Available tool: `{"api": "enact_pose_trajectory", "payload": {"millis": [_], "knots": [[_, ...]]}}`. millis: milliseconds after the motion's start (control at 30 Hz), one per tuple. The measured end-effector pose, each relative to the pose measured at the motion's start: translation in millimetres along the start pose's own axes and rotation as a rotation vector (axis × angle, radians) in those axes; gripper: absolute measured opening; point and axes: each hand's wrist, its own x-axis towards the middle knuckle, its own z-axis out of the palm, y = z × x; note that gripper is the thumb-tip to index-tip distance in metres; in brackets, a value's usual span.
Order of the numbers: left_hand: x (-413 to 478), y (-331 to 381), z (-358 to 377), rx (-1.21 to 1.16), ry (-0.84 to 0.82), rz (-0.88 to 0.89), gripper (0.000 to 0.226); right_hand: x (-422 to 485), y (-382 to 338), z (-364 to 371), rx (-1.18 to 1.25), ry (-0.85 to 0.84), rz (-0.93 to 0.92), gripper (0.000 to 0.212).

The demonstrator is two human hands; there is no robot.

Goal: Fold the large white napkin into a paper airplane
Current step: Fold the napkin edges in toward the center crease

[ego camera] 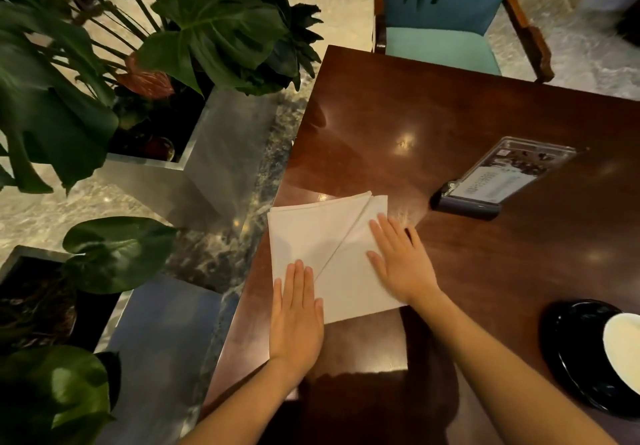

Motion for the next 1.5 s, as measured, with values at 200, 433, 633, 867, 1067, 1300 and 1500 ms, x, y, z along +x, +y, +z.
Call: {"api": "enact_pose_trajectory", "payload": {"millis": [200,433,633,867,1067,1300,1500], "knots": [[1,6,-3,-0.042,-0.018,-0.055,0.054,-17,8,-18,0.213,0.163,0.343,0.053],[-28,34,-24,-0.146,-0.094,0.047,0.051,-78,-6,-8,0.702,0.105,0.642,0.026],[0,-6,-52,-0.515,0.023,-0.122,0.035,-105,14,-13,0.697,0.062,0.867,0.027],[59,-38,-69,-0.678,-0.297,-0.509,0.016,-109,13,-25,0.93,-0.085,0.885,0.016],[65,-48,-88,-0.972,-0.506,-0.535,0.009,-107,18,-41,1.188,-0.108,0.975,0.014],[59,-45,-101,-1.299,-0.517,-0.622,0.008,-111,32,-49,1.524,-0.062,1.044,0.014],[73,-37,-127,-1.389,-0.437,-0.543,0.006,-110,45,-82,2.02,-0.002,0.957,0.008]]}}
